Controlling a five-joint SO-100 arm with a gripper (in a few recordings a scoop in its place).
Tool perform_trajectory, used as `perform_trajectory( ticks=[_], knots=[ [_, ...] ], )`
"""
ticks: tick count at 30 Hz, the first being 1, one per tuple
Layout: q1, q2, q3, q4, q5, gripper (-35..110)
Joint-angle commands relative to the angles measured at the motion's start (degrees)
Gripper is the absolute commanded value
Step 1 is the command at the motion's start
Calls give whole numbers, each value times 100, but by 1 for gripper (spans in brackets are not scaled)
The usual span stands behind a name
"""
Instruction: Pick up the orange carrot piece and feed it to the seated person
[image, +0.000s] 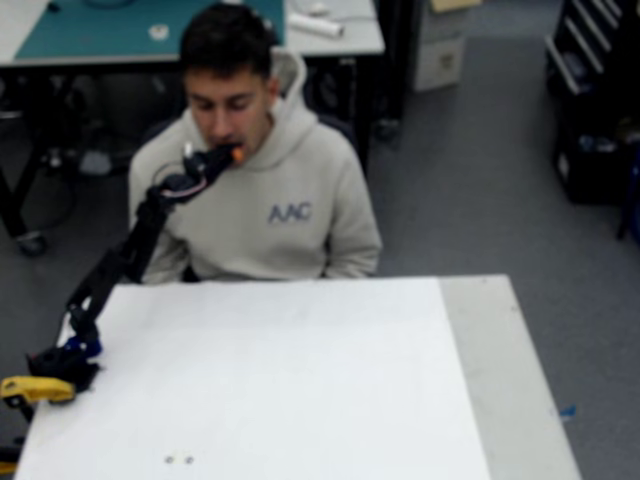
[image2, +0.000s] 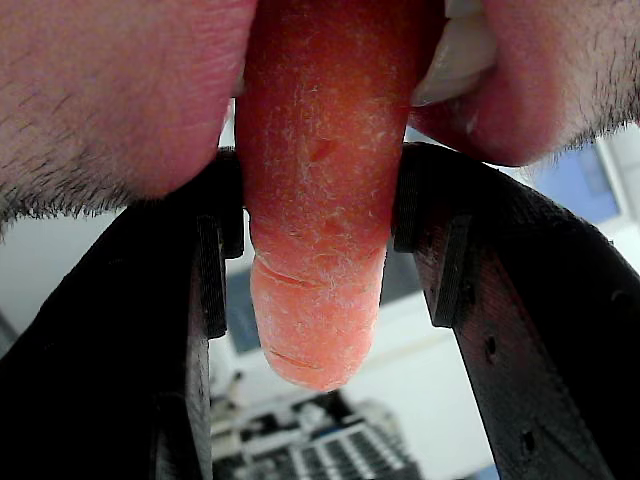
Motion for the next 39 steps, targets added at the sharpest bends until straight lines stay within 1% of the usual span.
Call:
perform_trajectory(
  ticks=[1, 6, 13, 15, 28, 31, 36, 39],
  knots=[
    [-26, 255, -483, -26, -44, -2],
    [62, 325, -448, -18, -53, 0],
    [624, 343, -457, -18, -53, 20],
    [756, 343, -457, -18, -53, 23],
    [993, 343, -466, -9, -18, 22],
    [984, 343, -448, -9, -9, 16],
    [932, 343, -431, -9, 18, -5],
    [914, 343, -431, -9, 26, -1]
  ],
)
